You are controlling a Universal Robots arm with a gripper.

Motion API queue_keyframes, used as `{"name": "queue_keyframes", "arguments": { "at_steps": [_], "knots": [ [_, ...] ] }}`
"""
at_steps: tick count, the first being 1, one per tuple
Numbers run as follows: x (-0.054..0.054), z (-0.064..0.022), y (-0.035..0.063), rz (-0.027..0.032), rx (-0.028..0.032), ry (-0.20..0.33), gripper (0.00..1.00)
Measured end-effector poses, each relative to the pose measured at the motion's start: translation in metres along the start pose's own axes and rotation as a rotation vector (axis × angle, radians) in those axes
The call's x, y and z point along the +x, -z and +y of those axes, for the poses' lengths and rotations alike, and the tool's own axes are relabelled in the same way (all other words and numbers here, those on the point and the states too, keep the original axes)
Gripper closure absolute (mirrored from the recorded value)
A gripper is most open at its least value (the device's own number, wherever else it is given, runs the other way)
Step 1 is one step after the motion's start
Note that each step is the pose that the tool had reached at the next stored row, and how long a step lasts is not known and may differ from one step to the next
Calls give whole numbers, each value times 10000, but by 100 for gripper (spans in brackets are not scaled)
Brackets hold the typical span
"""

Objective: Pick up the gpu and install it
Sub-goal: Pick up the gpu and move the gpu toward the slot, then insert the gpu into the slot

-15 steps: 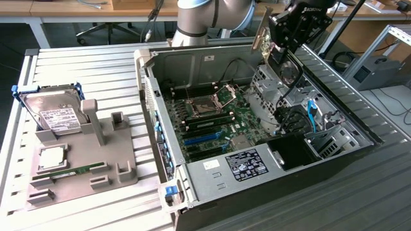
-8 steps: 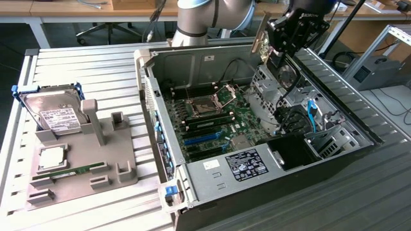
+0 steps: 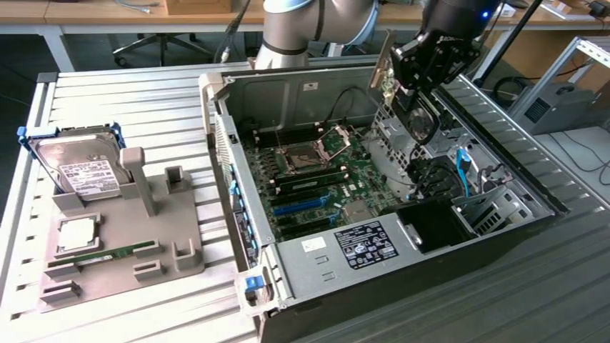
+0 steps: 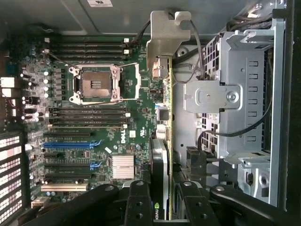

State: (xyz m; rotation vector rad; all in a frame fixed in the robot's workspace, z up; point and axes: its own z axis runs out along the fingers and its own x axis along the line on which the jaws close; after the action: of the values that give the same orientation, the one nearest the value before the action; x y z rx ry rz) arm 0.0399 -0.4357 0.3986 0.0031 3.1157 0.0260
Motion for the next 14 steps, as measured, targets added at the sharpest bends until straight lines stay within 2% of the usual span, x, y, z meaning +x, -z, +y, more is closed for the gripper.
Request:
{"name": "queue_keyframes", "arguments": {
  "at_steps": [3,14],
  "knots": [
    [1,0,-45,0,0,-1,73],
    [1,-1,-46,1,1,0,73]
  ]
}}
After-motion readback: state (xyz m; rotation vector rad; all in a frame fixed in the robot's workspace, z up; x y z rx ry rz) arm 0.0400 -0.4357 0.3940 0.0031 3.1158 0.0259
